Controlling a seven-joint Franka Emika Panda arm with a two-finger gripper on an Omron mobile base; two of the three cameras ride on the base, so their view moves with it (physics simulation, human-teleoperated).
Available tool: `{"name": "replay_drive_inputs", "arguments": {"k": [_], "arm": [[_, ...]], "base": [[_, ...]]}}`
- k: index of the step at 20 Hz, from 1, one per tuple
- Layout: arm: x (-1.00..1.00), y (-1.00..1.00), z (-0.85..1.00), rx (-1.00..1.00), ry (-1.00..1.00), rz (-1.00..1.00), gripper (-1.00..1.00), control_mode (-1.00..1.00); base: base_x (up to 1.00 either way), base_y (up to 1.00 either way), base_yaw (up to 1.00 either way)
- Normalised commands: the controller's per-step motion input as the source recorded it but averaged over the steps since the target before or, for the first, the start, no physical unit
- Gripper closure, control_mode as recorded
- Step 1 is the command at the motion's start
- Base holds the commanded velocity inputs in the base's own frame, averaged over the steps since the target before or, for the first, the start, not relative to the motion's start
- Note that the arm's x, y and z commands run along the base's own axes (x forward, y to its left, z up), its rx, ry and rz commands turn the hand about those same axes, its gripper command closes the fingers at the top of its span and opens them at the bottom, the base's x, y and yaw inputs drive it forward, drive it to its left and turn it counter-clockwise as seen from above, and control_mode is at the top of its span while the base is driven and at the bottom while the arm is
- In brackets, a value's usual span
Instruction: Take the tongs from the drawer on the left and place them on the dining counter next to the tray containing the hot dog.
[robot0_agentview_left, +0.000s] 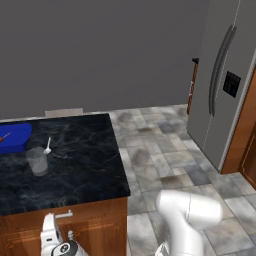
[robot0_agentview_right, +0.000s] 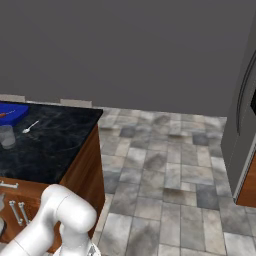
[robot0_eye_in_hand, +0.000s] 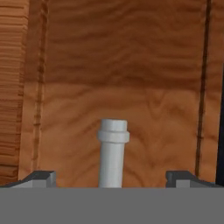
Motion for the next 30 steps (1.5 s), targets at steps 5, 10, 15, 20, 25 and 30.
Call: {"name": "replay_drive_inputs", "arguments": {"k": [5,10,15,20,25,30], "arm": [[0.25,0.00,0.00,0.00,0.00,0.00,-1.00,-1.00],[0.17,0.00,-0.03,0.00,0.00,0.00,-1.00,-1.00],[0.07,0.00,-0.22,0.00,0.00,0.00,-1.00,-1.00],[0.02,0.00,-0.24,0.00,0.00,0.00,-1.00,-1.00],[0.00,0.00,0.00,0.00,0.00,0.00,-1.00,-1.00],[0.14,0.00,0.00,0.00,0.00,0.00,-1.00,-1.00]], "base": [[0.00,0.00,0.00],[0.00,0.00,0.00],[0.00,0.00,0.00],[0.00,0.00,0.00],[0.00,0.00,0.00],[0.00,0.00,0.00]]}}
